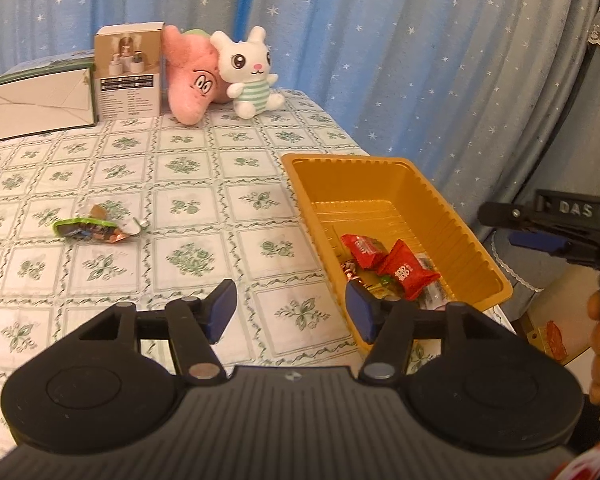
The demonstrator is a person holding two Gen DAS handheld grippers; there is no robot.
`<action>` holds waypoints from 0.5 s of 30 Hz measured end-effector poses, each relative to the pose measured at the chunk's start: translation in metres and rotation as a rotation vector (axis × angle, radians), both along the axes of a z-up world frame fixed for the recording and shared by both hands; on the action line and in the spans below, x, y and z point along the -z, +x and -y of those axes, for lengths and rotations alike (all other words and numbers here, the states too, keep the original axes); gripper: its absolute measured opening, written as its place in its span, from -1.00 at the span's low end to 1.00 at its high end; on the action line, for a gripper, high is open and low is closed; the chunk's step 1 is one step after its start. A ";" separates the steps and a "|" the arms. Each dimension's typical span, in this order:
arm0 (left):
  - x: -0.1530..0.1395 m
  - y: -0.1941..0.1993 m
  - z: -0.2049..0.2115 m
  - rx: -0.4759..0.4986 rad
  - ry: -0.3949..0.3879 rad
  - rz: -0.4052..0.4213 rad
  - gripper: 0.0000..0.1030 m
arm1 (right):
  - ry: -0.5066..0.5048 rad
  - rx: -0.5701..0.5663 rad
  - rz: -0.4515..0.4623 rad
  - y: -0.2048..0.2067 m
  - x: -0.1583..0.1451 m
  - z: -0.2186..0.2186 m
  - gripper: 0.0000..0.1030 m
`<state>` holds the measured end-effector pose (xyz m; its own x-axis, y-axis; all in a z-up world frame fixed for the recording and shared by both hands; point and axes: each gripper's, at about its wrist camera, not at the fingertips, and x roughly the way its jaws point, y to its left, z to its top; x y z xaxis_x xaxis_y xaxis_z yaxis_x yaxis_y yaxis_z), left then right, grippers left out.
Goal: Organize snacks
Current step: 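Carry both candies over the orange tray and open both tools to drop them, then move both open tools back toward the green-edged clear packet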
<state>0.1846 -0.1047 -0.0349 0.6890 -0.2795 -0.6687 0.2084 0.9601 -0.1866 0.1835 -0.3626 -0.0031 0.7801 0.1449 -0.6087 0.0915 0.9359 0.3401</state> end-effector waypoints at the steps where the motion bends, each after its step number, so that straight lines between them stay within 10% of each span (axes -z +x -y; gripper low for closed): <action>1: 0.000 -0.002 -0.002 -0.004 0.001 0.000 0.11 | 0.004 -0.005 -0.004 -0.005 0.000 -0.003 0.14; 15: -0.012 -0.036 -0.061 -0.111 0.040 0.018 0.20 | 0.009 -0.106 -0.044 -0.046 0.003 -0.066 0.14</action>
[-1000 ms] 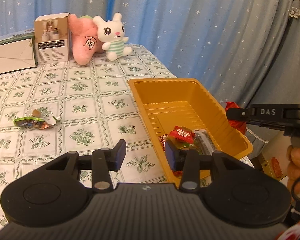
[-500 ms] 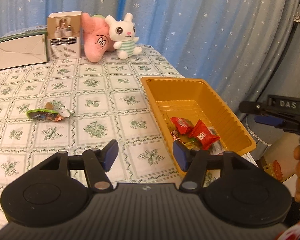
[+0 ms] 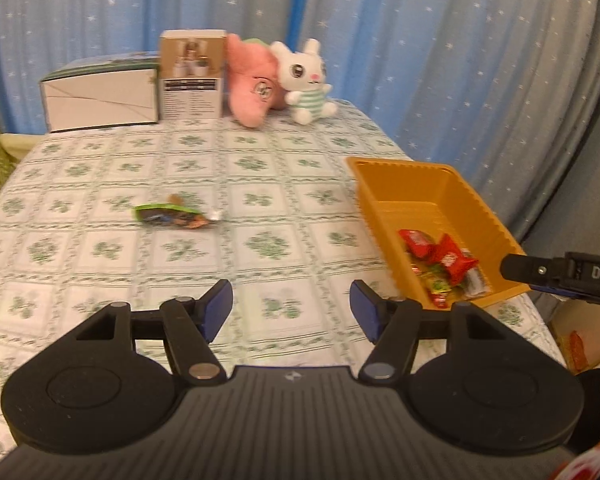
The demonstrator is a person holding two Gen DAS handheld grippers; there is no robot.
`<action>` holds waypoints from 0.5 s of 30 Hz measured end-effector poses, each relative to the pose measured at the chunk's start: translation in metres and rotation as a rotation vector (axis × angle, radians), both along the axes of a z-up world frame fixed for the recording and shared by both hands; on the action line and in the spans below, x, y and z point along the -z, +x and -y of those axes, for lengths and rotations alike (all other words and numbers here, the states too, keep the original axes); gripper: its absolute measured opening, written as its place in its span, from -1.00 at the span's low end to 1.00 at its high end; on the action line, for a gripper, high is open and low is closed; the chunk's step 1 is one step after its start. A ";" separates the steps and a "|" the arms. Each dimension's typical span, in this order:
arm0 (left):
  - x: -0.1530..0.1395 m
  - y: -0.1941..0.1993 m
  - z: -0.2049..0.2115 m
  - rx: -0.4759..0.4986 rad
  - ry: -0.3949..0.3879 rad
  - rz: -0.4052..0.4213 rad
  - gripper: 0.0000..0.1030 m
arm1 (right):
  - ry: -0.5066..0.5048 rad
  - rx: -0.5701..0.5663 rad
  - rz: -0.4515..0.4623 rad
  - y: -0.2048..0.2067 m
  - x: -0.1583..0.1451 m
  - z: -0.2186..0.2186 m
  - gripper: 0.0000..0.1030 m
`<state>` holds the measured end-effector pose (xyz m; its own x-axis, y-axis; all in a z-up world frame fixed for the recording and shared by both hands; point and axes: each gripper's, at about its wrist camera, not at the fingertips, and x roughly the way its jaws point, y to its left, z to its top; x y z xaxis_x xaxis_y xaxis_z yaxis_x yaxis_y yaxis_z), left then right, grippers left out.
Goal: Organize snacks
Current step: 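Move both open tools back toward the green-edged clear packet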
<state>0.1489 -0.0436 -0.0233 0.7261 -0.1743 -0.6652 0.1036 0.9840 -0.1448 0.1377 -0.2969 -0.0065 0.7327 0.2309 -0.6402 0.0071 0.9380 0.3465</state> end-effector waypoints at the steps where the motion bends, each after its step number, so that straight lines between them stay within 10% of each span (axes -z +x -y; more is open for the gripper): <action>1: 0.000 -0.002 -0.006 -0.011 0.001 0.000 0.21 | -0.001 -0.007 0.000 -0.001 0.000 -0.004 0.15; 15: -0.005 -0.014 -0.063 -0.120 0.006 0.015 0.32 | -0.022 -0.099 -0.001 -0.001 0.002 -0.050 0.15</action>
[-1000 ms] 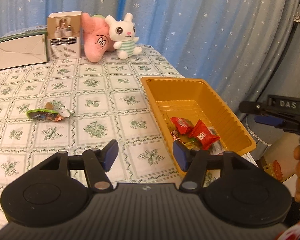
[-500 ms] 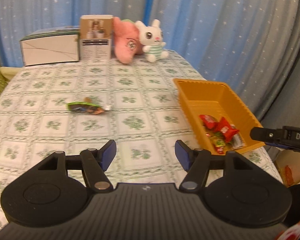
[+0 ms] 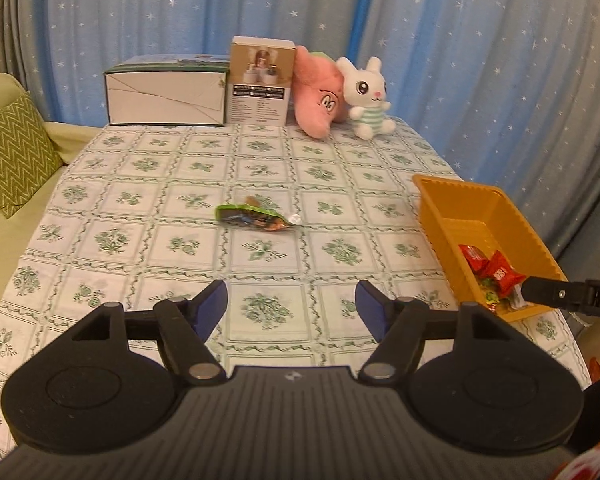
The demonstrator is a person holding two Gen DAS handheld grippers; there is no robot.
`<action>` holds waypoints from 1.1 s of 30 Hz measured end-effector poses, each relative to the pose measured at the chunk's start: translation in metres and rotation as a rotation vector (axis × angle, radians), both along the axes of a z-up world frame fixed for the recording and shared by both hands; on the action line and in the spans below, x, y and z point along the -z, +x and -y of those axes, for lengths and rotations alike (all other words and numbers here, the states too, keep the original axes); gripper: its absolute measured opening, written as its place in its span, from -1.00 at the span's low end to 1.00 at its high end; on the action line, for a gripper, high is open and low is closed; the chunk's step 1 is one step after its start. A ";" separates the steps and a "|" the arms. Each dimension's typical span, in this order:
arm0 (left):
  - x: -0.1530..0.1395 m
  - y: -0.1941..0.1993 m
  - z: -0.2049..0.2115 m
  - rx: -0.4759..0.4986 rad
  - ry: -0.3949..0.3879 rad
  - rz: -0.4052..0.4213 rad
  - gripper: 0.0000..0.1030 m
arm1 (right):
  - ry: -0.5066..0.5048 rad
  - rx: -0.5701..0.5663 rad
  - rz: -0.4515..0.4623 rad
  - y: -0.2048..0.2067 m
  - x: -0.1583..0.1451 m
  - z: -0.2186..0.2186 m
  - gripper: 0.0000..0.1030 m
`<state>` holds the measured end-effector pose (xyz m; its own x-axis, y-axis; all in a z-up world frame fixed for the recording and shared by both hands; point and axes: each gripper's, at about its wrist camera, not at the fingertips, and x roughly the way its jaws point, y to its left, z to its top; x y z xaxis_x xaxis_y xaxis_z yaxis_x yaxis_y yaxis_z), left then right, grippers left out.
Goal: Organize snacks
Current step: 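Move both open tools back toward the green-edged clear packet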
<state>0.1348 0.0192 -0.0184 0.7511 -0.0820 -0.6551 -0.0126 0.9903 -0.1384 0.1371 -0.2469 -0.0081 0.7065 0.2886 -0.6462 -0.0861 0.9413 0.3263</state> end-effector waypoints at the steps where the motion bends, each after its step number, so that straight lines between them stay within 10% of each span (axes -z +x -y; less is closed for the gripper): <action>1: 0.000 0.001 -0.002 -0.004 0.000 0.000 0.32 | -0.001 -0.003 -0.001 0.001 0.000 -0.002 0.15; 33: 0.049 0.111 -0.091 -0.045 0.151 -0.014 0.46 | -0.264 -0.408 0.095 0.098 0.052 -0.125 0.15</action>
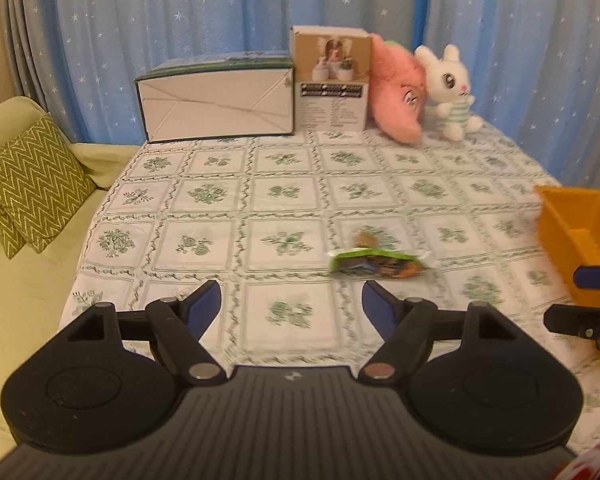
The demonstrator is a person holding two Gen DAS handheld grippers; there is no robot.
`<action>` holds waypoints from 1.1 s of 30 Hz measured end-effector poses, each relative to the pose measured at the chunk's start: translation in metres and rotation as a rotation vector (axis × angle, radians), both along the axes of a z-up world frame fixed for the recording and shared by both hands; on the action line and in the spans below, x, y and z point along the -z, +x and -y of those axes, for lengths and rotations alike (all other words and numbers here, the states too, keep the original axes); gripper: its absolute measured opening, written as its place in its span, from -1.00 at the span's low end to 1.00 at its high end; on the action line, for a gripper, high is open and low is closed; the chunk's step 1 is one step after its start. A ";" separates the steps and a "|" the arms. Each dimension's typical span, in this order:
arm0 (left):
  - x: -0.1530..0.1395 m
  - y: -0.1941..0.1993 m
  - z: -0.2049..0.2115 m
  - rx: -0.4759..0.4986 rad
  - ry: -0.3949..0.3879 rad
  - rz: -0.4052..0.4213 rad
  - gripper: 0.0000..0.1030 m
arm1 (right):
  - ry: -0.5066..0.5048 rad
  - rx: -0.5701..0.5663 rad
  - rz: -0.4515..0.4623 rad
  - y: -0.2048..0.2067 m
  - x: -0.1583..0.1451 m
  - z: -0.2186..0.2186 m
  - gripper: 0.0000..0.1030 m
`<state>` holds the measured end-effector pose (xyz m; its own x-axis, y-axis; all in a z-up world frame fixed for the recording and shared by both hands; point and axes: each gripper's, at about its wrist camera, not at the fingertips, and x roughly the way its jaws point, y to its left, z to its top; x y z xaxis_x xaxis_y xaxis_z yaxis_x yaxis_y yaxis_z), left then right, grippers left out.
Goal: Organize snacks
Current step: 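Move both open tools back toward the green-edged clear packet, then grasp the green-edged clear packet with the right tool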
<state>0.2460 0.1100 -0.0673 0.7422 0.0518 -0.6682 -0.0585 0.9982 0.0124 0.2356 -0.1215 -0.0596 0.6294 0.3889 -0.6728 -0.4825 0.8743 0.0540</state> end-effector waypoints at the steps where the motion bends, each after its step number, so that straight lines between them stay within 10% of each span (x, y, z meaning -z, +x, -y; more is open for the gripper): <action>1: 0.004 0.004 -0.003 -0.001 0.000 -0.002 0.46 | -0.012 -0.019 0.004 0.005 0.004 -0.005 0.15; 15: 0.017 0.048 -0.028 0.080 -0.009 -0.035 0.46 | -0.135 -0.228 0.088 0.063 0.053 -0.070 0.14; 33: 0.025 0.058 -0.037 0.042 -0.065 -0.061 0.49 | -0.354 -0.422 0.150 0.100 0.101 -0.131 -0.40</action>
<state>0.3042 0.1472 -0.0922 0.7003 -0.0233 -0.7135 -0.0180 0.9986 -0.0502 0.3351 0.0092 -0.1608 0.5668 0.3944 -0.7233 -0.7736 0.5567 -0.3028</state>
